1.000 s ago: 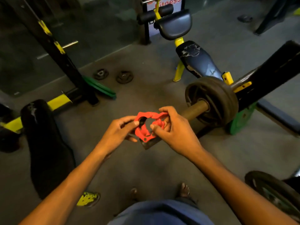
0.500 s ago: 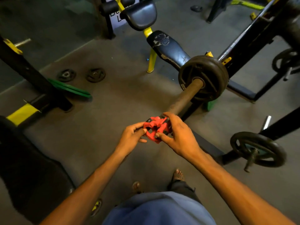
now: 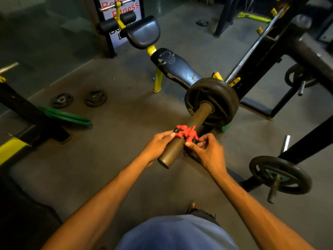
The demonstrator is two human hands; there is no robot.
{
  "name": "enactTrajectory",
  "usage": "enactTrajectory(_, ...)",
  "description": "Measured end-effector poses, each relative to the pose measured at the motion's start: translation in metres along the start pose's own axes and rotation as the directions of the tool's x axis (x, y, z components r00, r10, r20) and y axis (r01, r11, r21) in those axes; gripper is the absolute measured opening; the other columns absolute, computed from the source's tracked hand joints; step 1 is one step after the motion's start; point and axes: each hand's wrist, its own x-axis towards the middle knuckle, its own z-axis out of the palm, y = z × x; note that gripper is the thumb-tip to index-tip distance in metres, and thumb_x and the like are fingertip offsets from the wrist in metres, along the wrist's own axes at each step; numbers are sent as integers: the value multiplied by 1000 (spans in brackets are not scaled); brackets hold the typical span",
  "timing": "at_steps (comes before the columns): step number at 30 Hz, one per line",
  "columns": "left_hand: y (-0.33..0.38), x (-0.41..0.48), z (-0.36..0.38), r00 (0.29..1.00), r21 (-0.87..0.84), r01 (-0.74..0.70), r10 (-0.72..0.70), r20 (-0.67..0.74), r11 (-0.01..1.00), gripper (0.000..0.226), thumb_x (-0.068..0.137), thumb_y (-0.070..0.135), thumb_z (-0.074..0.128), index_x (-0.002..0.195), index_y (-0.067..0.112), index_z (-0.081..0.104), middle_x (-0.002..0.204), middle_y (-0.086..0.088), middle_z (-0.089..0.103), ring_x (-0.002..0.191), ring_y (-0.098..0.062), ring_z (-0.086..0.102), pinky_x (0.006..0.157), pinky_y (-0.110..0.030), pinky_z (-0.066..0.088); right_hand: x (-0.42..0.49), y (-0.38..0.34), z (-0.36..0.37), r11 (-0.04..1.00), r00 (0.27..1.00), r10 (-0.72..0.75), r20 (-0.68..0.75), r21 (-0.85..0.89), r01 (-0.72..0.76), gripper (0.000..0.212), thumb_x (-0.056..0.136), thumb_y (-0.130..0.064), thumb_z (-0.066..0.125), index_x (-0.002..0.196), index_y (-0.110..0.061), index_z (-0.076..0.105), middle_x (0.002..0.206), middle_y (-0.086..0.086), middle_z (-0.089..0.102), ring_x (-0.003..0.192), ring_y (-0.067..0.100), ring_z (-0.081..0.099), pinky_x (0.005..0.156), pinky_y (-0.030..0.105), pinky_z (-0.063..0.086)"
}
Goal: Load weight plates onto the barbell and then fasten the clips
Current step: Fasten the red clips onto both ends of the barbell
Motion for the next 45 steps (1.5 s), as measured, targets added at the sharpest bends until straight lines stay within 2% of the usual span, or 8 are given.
enactTrajectory(5,27,71,20,999,138,11,-18,45,990,31,104,21,48,129,13,66,106,-3,69,89,-6,62,71,-19,48,58,11,-7,849,946,266,184,421,-320,34,87,-29,80,88,-11,51,75,12,70,59,22,75,51,38,59)
enactTrajectory(12,58,133,55,1000,186,2,-3,3,983,31,103,16,50,130,15,65,103,-5,70,87,-12,62,70,-23,48,115,22,-33,731,932,284,225,579,-362,27,94,-19,72,107,2,61,87,20,72,62,16,76,52,30,62)
enactTrajectory(21,61,138,55,999,82,12,-9,-37,997,31,101,11,53,129,6,66,104,-10,71,83,-11,68,68,-17,55,120,18,-27,532,810,357,465,611,-586,78,70,-70,70,127,-16,69,121,9,71,113,27,69,81,46,63)
enactTrajectory(29,74,149,43,999,133,27,-33,39,991,43,86,52,70,98,12,79,93,-7,79,93,-19,75,90,-38,59,132,-24,3,503,817,502,284,673,-543,55,82,-51,78,120,-13,66,93,6,75,76,16,71,45,23,53)
enactTrajectory(35,69,153,47,990,-94,141,-139,29,986,21,90,28,71,98,10,77,92,-8,76,87,-16,70,85,-33,56,125,-10,11,478,852,457,255,738,-477,60,84,-59,73,122,-13,71,115,21,76,97,31,73,80,41,59)
enactTrajectory(39,64,157,46,962,-268,259,-274,-19,928,21,89,15,72,107,5,72,79,-3,71,66,-11,65,63,-22,57,121,-14,16,512,855,487,181,733,-447,58,86,-60,71,123,-15,70,116,18,76,114,37,70,96,53,54)
enactTrajectory(42,64,161,41,955,-266,297,-290,63,917,12,89,13,71,99,7,72,69,1,74,68,-12,67,63,-25,58,117,-24,14,550,850,501,163,698,-458,61,83,-65,71,122,-18,69,113,15,78,114,36,71,93,50,54)
enactTrajectory(45,64,162,36,958,-201,286,-272,95,937,24,91,20,70,108,4,70,85,-5,73,82,-18,66,79,-32,57,109,-31,11,593,849,512,131,660,-460,46,88,-58,70,112,-18,68,105,15,77,96,29,73,86,48,59)
